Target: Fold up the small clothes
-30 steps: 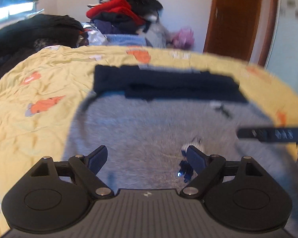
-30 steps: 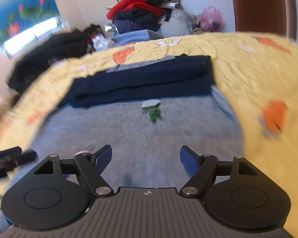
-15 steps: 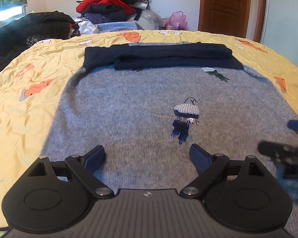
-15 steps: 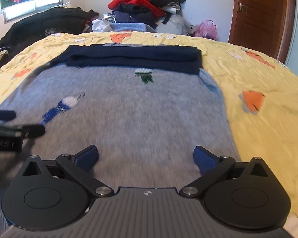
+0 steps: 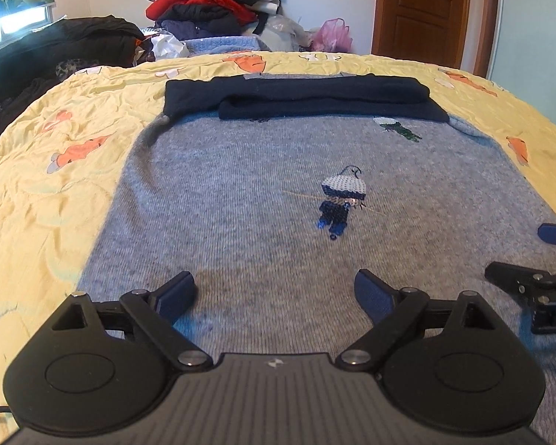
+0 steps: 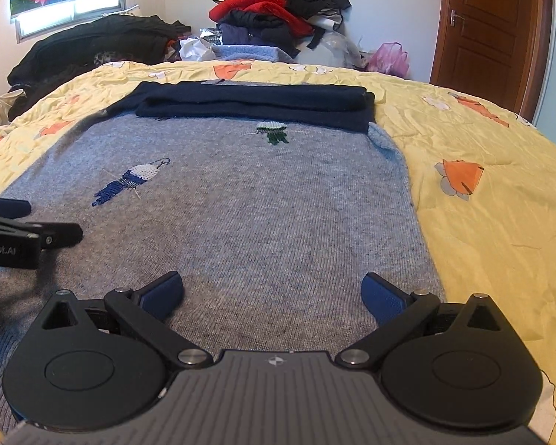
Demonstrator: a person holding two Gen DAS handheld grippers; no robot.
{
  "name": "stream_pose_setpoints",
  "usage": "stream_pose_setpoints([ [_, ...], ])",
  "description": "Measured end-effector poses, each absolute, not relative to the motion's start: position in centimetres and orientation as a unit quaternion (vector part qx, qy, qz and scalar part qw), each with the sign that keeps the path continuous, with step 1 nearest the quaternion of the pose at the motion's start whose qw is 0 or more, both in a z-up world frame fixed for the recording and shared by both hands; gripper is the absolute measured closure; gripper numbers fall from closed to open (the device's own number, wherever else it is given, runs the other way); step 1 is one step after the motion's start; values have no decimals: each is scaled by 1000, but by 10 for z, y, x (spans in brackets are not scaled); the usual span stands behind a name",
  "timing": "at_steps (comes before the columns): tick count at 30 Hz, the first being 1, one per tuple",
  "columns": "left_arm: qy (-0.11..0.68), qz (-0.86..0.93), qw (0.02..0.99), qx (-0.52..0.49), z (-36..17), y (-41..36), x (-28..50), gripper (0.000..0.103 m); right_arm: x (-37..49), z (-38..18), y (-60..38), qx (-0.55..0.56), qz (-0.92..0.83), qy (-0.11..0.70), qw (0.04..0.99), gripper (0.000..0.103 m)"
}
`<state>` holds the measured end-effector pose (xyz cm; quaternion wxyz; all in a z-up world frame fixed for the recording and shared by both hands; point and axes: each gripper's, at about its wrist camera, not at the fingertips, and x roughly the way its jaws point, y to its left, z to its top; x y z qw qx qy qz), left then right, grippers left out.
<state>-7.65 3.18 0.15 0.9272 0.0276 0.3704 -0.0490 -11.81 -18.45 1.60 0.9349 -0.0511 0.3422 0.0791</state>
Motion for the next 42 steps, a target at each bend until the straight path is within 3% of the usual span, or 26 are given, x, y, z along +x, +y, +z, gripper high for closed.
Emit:
stream_pose_setpoints([
  [11, 382, -71, 921, 37, 5, 48, -118, 9, -121, 17, -185, -53, 80, 345, 934, 0],
  [18, 400, -80, 913, -4, 20, 100, -177, 9, -160, 37, -208, -38, 135, 376, 916, 2],
  [23, 423, -53, 897, -114, 23, 150, -181, 9, -185, 62, -266, 47, 134, 398, 906, 3],
  [28, 426, -84, 873, -225, 19, 174, -171, 9, -181, 58, -325, 175, 114, 477, 854, 8],
  [32, 444, -164, 789, -392, -1, 195, -159, 9, -183, 46, -341, 267, 157, 493, 813, 6],
  [34, 452, -177, 761, -430, -9, 197, -156, 10, -179, 37, -342, 330, 185, 504, 776, 7],
  [36, 454, -177, 762, -427, -10, 196, -156, 15, -176, 33, -338, 347, 208, 507, 761, 6],
  [38, 463, -169, 763, -419, -10, 197, -156, 37, -175, 33, -339, 353, 210, 505, 759, 10],
  [40, 475, -165, 758, -415, -13, 198, -156, 52, -175, 32, -344, 362, 204, 507, 755, 21],
  [42, 477, -166, 751, -425, -15, 203, -156, 53, -176, 32, -346, 354, 198, 514, 756, 34],
])
